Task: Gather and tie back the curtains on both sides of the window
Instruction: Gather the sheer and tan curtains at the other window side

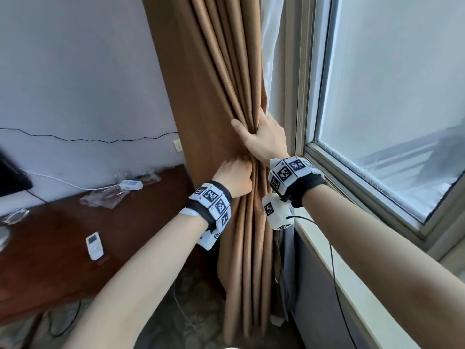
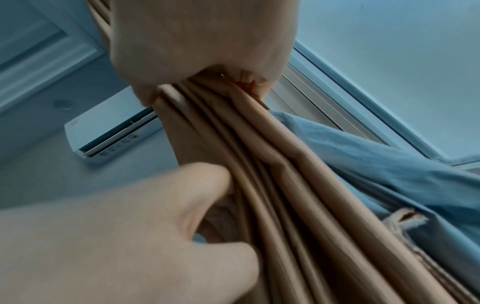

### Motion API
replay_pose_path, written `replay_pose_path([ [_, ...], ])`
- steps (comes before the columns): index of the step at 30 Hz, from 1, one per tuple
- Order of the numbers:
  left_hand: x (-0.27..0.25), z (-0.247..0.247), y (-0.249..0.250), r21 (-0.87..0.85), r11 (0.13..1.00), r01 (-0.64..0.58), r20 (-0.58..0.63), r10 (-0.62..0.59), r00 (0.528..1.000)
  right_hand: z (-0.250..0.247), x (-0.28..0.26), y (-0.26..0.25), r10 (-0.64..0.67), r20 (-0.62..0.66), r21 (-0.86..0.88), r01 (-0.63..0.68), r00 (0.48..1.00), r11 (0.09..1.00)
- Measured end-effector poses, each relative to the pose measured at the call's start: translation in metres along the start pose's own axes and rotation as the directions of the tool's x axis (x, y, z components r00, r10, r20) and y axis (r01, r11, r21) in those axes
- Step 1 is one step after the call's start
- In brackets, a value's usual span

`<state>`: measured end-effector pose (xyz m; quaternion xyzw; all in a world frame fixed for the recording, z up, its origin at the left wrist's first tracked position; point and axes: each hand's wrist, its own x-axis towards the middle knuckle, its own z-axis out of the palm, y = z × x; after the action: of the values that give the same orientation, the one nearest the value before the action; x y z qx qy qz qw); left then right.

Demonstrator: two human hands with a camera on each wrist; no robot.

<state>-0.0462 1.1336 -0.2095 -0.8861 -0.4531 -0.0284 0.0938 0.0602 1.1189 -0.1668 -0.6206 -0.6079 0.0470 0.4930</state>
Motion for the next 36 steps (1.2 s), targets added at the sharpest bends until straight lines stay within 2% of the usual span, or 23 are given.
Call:
replay_pose_path([
  [2, 0.000, 0.001, 0.000, -0.016, 0.999, -0.035, -0.003, 0.035, 0.999, -0.003, 0.001, -0.001, 0.000, 0.034, 0.002, 0.000, 0.999, 1.000],
  [4, 0.002, -0.002, -0.001, -0.058, 0.997, -0.056, -0.015, 0.055, 0.998, -0.006, 0.003, 0.002, -0.016, 0.046, -0.066, 0.019, 0.999, 0.998],
  [7, 0.006, -0.001, -0.019, -0.262, 0.963, -0.060, 0.006, 0.064, 0.998, -0.007, 0.006, 0.011, -0.032, -0.003, -0.116, 0.032, 0.999, 0.993],
  [9, 0.011, 0.005, -0.042, -0.380, 0.925, 0.001, 0.031, 0.012, 0.999, -0.007, 0.007, 0.016, -0.045, -0.023, -0.125, 0.042, 0.999, 0.991],
  [11, 0.021, 0.014, -0.070, -0.417, 0.899, 0.137, 0.055, -0.126, 0.991, -0.007, 0.008, 0.019, -0.044, -0.017, -0.129, 0.042, 0.999, 0.991],
  [13, 0.034, 0.024, -0.103, -0.488, 0.816, 0.308, 0.062, -0.320, 0.945, -0.007, 0.011, 0.024, -0.040, -0.021, -0.131, 0.037, 0.999, 0.991],
  [14, 0.040, 0.031, -0.120, -0.522, 0.758, 0.390, 0.081, -0.411, 0.908, -0.007, 0.011, 0.026, -0.042, -0.028, -0.127, 0.038, 0.999, 0.991],
  [16, 0.055, 0.048, -0.153, -0.592, 0.644, 0.485, 0.103, -0.537, 0.838, -0.006, 0.012, 0.030, -0.047, -0.048, -0.103, 0.041, 0.998, 0.994],
  [20, 0.083, 0.067, -0.195, -0.736, 0.399, 0.546, 0.157, -0.685, 0.711, -0.002, 0.011, 0.035, -0.038, -0.082, -0.054, 0.034, 0.996, 0.998],
  [22, 0.095, 0.070, -0.205, -0.798, 0.265, 0.541, 0.227, -0.700, 0.678, 0.001, 0.011, 0.036, -0.037, -0.105, -0.024, 0.035, 0.994, 0.999],
  [24, 0.108, 0.070, -0.211, -0.836, 0.190, 0.515, 0.265, -0.682, 0.682, 0.004, 0.013, 0.038, -0.036, -0.128, -0.016, 0.034, 0.991, 0.999],
  [26, 0.119, 0.069, -0.216, -0.856, 0.153, 0.494, 0.293, -0.645, 0.706, 0.007, 0.016, 0.040, -0.029, -0.146, -0.016, 0.027, 0.989, 1.000],
  [29, 0.134, 0.071, -0.225, -0.886, 0.121, 0.448, 0.316, -0.549, 0.774, 0.008, 0.016, 0.042, -0.014, -0.162, -0.008, 0.013, 0.987, 1.000],
  [32, 0.142, 0.071, -0.229, -0.928, 0.087, 0.363, 0.279, -0.485, 0.829, 0.011, 0.016, 0.043, -0.004, -0.182, 0.001, 0.005, 0.983, 1.000],
  [36, 0.144, 0.072, -0.220, -0.946, 0.096, 0.310, 0.209, -0.553, 0.807, 0.014, 0.015, 0.039, 0.003, -0.187, 0.016, 0.000, 0.982, 1.000],
])
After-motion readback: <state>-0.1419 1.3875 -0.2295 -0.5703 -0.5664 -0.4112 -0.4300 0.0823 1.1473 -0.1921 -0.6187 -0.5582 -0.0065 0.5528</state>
